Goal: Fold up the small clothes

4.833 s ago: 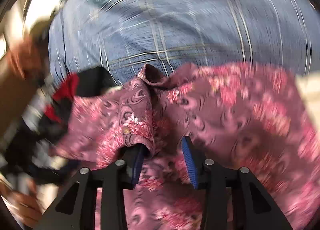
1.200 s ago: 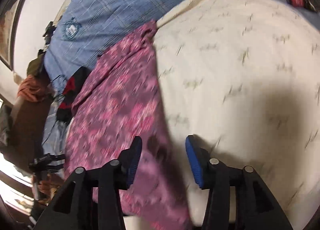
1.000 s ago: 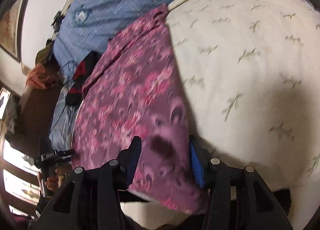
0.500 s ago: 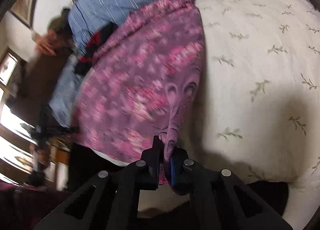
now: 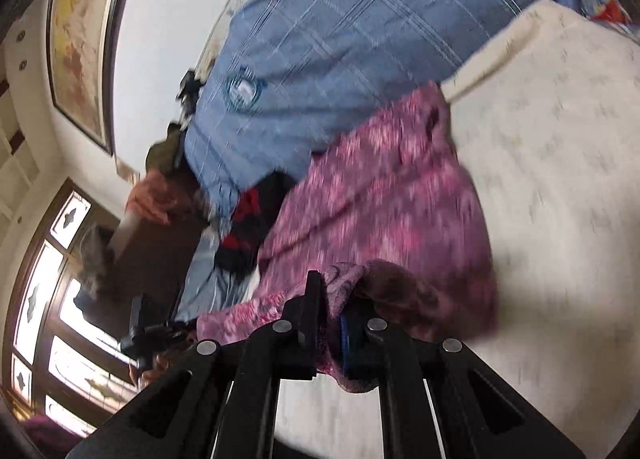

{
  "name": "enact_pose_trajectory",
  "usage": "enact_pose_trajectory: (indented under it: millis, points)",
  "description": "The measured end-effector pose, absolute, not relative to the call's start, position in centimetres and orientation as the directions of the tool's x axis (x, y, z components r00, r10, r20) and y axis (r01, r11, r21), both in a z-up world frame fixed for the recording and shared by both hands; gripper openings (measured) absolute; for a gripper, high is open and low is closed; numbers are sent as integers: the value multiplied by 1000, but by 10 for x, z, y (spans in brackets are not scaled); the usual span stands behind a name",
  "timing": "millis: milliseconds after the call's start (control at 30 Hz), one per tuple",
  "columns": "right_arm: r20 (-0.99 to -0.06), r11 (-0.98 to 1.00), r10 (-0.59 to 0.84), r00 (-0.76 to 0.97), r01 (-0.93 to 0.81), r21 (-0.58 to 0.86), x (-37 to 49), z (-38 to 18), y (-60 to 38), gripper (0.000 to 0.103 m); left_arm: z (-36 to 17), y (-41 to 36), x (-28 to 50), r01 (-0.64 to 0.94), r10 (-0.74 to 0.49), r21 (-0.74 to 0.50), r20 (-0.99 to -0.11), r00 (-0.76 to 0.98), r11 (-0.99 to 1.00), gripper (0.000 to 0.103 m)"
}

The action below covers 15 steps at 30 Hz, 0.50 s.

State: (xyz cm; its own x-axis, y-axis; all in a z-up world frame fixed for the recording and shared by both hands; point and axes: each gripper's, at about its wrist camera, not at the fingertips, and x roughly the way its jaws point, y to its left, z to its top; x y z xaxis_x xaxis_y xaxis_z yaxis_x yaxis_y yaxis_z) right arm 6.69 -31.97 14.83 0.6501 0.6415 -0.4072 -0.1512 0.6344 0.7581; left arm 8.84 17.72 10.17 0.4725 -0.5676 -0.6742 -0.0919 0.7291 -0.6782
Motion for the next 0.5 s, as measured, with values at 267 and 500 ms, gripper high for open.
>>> enact_pose_trajectory:
  millis: [267,500]
  points:
    - [-397,620,595,699,-85,780,172,133,-327,7,103,173,197,-121,-557,-706,-642,527,698,6]
    - [-389,556,566,727,12,831,250,109,-345,7,83,169,290,-187,-553,-726,-642,531,662,6]
